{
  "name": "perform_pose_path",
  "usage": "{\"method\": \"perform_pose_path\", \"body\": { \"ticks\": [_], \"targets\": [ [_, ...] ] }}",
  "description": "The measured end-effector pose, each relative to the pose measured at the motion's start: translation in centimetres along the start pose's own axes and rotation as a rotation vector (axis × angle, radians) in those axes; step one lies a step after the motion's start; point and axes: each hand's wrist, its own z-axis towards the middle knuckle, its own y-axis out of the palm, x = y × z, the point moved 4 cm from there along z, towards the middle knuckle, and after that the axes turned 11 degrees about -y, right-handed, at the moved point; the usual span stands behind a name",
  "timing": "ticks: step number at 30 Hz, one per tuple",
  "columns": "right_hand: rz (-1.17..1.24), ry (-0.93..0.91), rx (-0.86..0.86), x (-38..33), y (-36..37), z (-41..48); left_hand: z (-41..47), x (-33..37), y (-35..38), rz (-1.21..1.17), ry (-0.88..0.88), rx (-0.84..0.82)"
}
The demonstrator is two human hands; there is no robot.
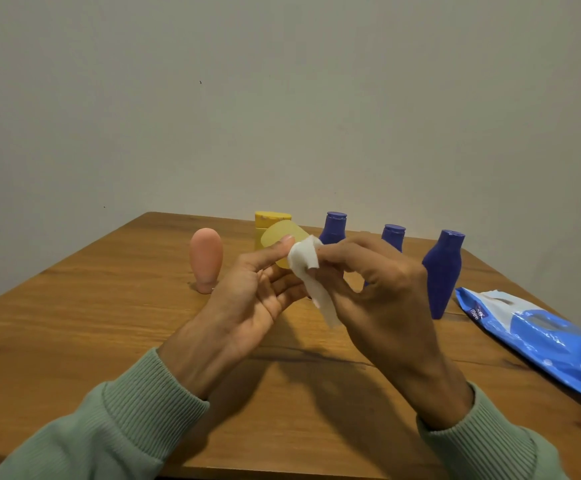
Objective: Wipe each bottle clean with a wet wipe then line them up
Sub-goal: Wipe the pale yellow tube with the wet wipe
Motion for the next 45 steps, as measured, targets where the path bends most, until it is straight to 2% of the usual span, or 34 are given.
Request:
{"method": "perform_pose_path", "body": {
  "ticks": [4,9,14,18,21,29,33,39,45],
  "targets": [
    [0.000,0.037,0.028,0.3,-0.2,0.0,0.2,0.3,-0.1,0.025,0.025,0.013],
    [-0.041,-0.089,-0.030,-0.8,0.2,0.2,0.1,0.0,0.0,0.041,0.025,-0.002],
    [-0.005,0.003,0.027,0.6,-0.8,0.4,0.2,0.9,0.1,0.162,0.093,-0.021],
    [0.108,0.122,0.089,1.4,-2.0,1.0,0.1,1.9,-0.1,0.385,0.241,-0.042],
    [0.216,0.137,0.059,1.3,-2.0,1.3,-0.1,1.8,0.0,0.549,0.288,-0.057],
    [0.187,0.076,0.112,1.4,-2.1,1.1,-0.6,1.1,0.5,0.915,0.259,-0.159],
    [0.110,0.109,0.162,1.7,-2.5,1.1,-0.4,0.5,0.3,1.036,0.207,-0.203],
    [0.079,0.282,0.220,3.1,-2.9,0.9,0.0,0.8,-0.2,1.033,0.179,-0.227],
    [0.252,0.440,0.158,3.3,-1.6,0.6,0.1,2.3,-1.3,0.994,0.250,-0.141]
  ]
}}
